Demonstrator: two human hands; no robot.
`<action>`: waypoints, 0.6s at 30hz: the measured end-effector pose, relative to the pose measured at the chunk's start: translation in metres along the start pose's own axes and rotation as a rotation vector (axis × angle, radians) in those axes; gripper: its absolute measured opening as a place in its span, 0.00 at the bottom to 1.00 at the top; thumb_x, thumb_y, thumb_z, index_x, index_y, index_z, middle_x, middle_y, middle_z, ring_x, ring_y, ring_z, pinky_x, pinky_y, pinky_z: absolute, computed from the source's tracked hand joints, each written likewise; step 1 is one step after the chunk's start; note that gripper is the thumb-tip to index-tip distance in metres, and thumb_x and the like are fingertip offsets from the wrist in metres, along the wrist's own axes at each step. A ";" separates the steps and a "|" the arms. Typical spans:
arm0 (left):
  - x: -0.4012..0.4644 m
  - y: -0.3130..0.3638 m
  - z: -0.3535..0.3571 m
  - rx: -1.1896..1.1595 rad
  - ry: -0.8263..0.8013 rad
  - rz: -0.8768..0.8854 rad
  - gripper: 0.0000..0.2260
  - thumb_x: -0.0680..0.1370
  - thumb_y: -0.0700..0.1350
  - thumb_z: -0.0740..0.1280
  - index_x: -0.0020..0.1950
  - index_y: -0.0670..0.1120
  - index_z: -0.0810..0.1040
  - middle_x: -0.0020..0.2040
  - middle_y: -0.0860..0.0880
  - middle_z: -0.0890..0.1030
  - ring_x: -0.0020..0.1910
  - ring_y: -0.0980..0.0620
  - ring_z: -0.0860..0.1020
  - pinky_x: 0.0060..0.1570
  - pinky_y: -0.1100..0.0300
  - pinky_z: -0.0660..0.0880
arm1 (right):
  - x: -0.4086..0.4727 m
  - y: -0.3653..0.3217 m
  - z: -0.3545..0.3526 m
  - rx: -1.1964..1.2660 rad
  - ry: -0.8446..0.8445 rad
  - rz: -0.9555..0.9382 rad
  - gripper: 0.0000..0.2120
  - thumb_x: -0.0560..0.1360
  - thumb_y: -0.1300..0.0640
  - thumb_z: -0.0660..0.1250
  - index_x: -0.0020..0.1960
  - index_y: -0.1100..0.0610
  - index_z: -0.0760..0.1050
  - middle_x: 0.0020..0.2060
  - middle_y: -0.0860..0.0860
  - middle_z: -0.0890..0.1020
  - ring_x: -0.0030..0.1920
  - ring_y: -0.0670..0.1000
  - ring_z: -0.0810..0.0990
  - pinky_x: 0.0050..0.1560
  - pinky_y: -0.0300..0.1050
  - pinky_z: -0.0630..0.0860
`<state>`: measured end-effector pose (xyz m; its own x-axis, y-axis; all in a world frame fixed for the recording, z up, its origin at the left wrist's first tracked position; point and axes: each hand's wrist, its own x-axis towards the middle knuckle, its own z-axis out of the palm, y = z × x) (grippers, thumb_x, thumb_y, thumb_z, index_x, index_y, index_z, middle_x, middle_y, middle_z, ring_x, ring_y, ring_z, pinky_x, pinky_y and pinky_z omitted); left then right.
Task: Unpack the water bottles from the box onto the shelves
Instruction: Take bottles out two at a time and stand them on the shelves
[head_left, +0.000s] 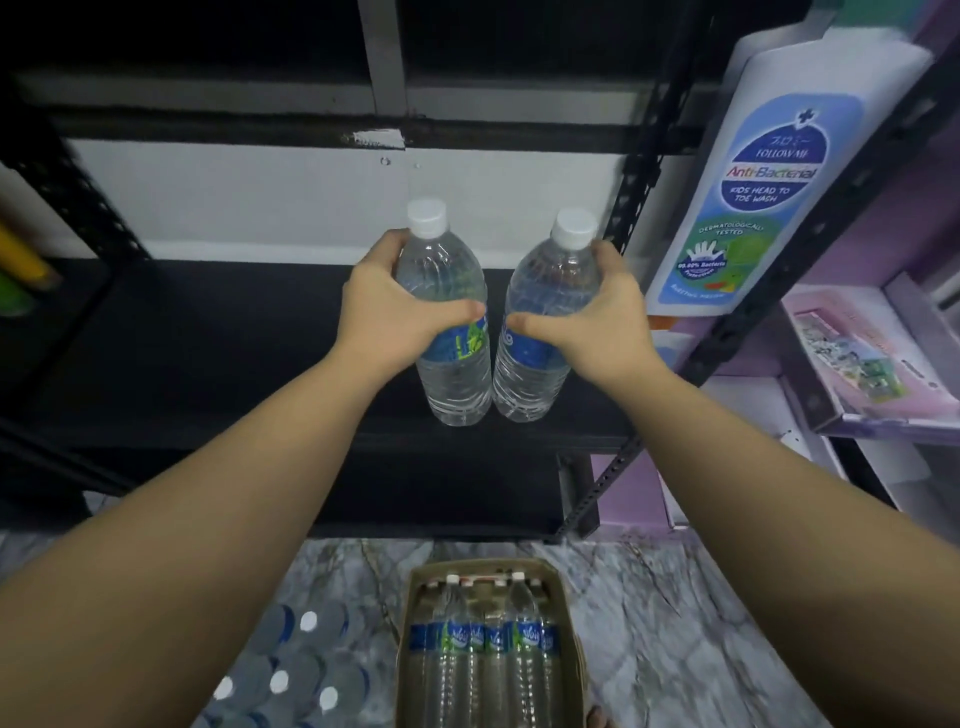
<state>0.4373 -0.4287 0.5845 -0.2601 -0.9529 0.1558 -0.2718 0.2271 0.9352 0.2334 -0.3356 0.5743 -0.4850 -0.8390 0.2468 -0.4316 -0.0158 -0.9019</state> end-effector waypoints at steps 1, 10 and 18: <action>0.005 -0.004 0.004 0.009 -0.008 -0.003 0.32 0.58 0.49 0.87 0.58 0.53 0.80 0.53 0.55 0.86 0.53 0.54 0.86 0.55 0.48 0.85 | 0.003 0.004 0.003 0.002 -0.003 0.003 0.37 0.59 0.53 0.88 0.63 0.51 0.74 0.55 0.44 0.84 0.57 0.46 0.84 0.63 0.51 0.82; 0.021 -0.033 0.019 0.001 -0.112 0.004 0.40 0.59 0.55 0.87 0.68 0.62 0.75 0.59 0.60 0.85 0.59 0.58 0.84 0.59 0.51 0.83 | 0.015 0.035 0.022 0.021 -0.024 0.027 0.40 0.61 0.51 0.87 0.68 0.47 0.71 0.57 0.40 0.84 0.57 0.35 0.82 0.60 0.34 0.79; 0.025 -0.045 0.013 0.024 -0.185 0.059 0.44 0.58 0.65 0.84 0.71 0.64 0.71 0.63 0.59 0.82 0.62 0.57 0.82 0.63 0.48 0.80 | 0.007 0.042 0.032 -0.021 0.069 0.038 0.35 0.59 0.53 0.89 0.56 0.45 0.69 0.55 0.45 0.85 0.55 0.43 0.85 0.59 0.49 0.83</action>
<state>0.4311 -0.4603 0.5422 -0.4417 -0.8850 0.1471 -0.2726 0.2886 0.9178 0.2358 -0.3592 0.5266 -0.5522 -0.7993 0.2370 -0.4277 0.0276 -0.9035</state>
